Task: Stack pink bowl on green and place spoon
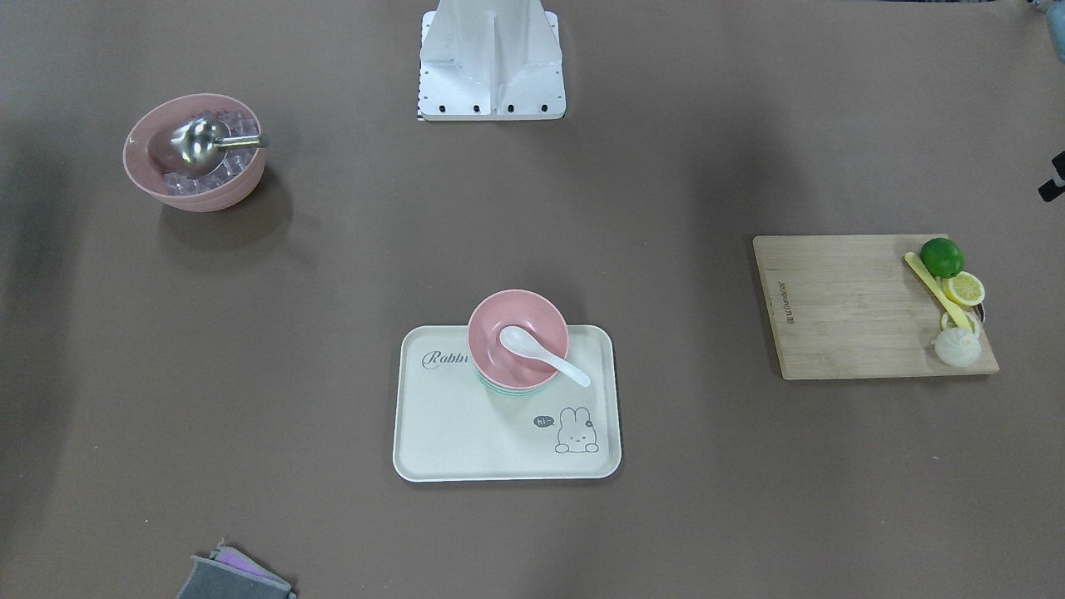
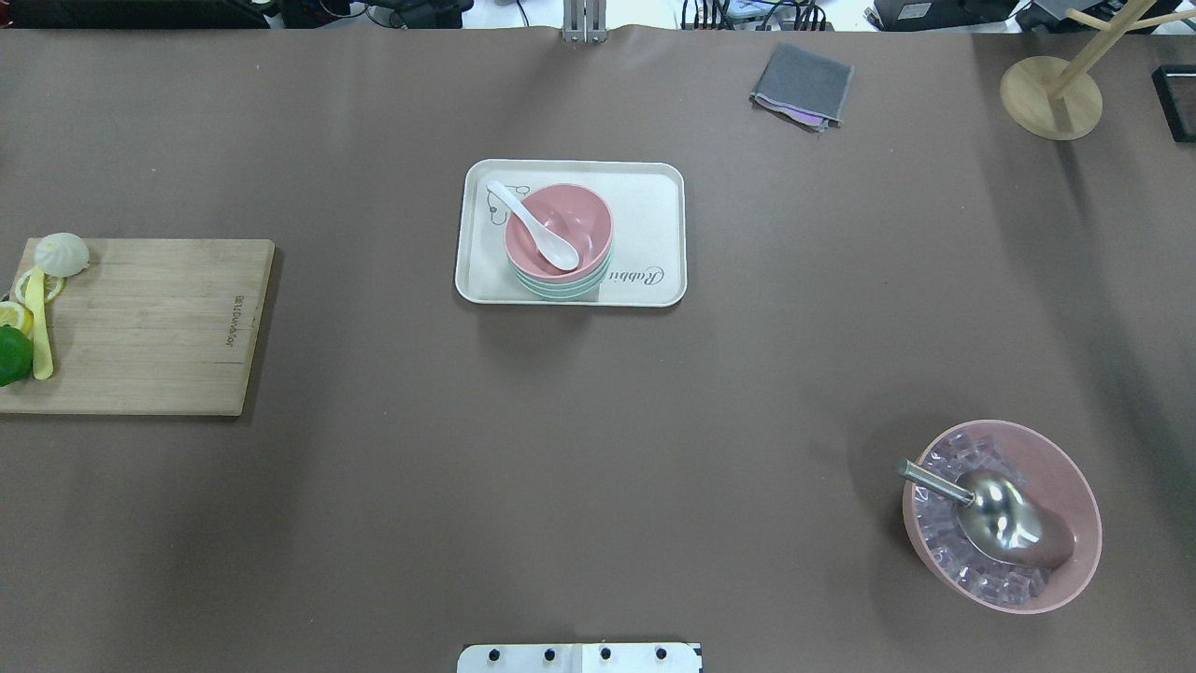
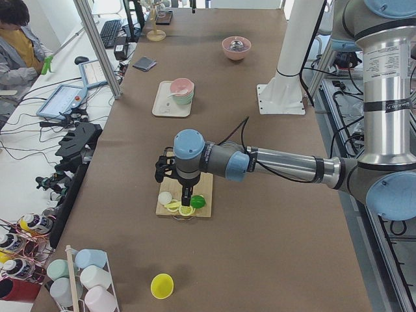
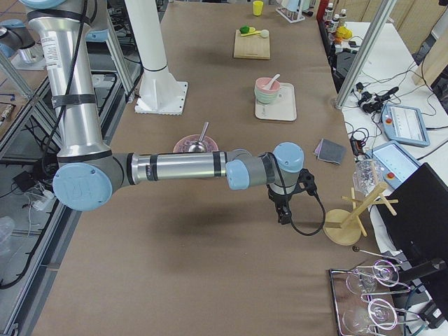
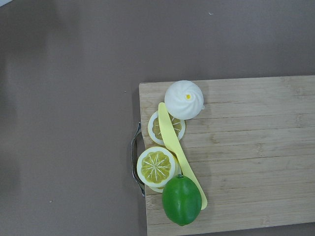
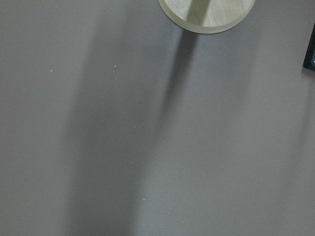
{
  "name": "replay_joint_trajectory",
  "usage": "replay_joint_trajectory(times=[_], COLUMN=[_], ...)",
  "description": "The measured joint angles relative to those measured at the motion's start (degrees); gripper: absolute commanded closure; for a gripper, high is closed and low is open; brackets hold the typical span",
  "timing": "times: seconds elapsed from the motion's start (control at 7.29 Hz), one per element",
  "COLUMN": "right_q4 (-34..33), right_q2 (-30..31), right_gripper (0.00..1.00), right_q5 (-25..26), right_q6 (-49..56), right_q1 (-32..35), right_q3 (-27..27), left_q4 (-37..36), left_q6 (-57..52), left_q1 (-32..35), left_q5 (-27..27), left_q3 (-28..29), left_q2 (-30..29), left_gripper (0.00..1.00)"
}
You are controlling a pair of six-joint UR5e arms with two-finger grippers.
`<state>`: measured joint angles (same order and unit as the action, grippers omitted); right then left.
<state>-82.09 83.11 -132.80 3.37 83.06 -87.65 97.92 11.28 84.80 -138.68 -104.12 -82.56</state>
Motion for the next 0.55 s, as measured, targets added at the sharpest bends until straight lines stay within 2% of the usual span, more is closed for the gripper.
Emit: replay_joint_trajectory(times=[0.55], right_q4=[0.08], right_q2=[0.9], right_gripper=[0.0], right_q5=[0.9], right_q6=[-0.14], right_q1=[0.01], right_q3=[-1.59], left_q4=[-0.1], left_q6=[-0.03], left_q1=[0.1], left_q5=[-0.26], left_q3=[-1.48], left_q2=[0.77], left_gripper=[0.01])
